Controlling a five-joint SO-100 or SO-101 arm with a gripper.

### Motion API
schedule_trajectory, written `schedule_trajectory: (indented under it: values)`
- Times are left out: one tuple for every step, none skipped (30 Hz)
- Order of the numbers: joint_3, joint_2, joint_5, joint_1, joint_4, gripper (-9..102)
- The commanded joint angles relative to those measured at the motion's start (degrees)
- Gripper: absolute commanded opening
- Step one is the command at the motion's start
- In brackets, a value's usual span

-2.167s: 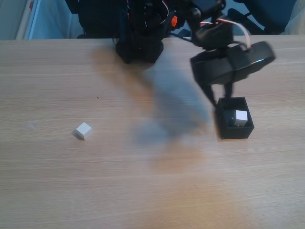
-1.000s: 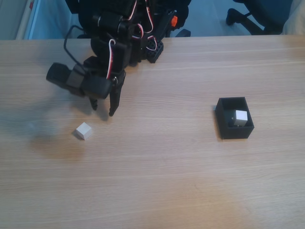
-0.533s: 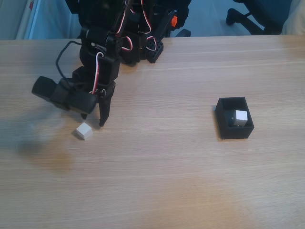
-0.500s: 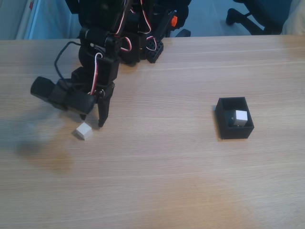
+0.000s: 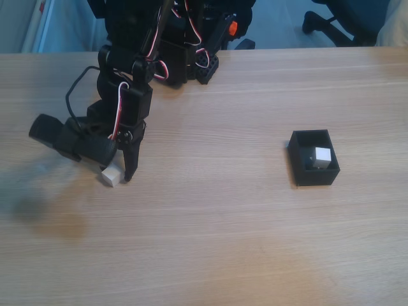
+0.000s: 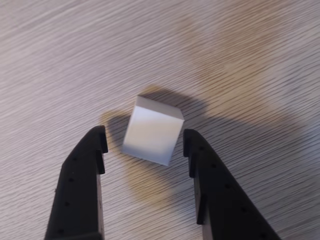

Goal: Pick blocks and place them in the box.

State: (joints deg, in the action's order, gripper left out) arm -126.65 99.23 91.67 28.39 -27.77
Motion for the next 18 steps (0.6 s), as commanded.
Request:
schedule_trajectory:
  values:
    - [2.72, 0.00, -0.09, 0.26, 1.32, 15]
    - [2.72, -0.18, -0.26, 0.26, 1.58, 15]
    - [2.72, -0.35, -0.26, 0.26, 1.85, 14]
    - [2.72, -0.44, -0.35, 0.18, 2.20, 14]
    - [2.81, -0.53, -0.44, 0.09, 2.46, 13]
    - [2.81, -0.62, -0.53, -0.09, 2.72, 12]
    - [2.81, -0.70, -0.62, -0.18, 3.08, 11]
    - [2.90, -0.79, -0.70, -0.26, 3.25, 10]
    - [2.90, -0.88, -0.79, -0.35, 3.43, 8]
    - [2.90, -0.97, -0.97, -0.44, 3.52, 6]
    - [2.99, -0.97, -0.97, -0.62, 3.69, 4]
    - [2.99, -0.97, -1.05, -0.70, 3.69, 2]
    - [2.99, -0.97, -1.05, -0.70, 3.69, 0]
    - [2.99, -0.97, -1.05, -0.70, 3.69, 0]
    - [2.90, -0.88, -1.05, -0.79, 3.69, 0]
    - [2.81, -0.70, -0.97, -0.79, 3.69, 0]
    - [2.55, -0.26, -0.88, -0.88, 3.69, 0]
    - [2.37, 0.35, -0.70, -0.97, 3.52, 0]
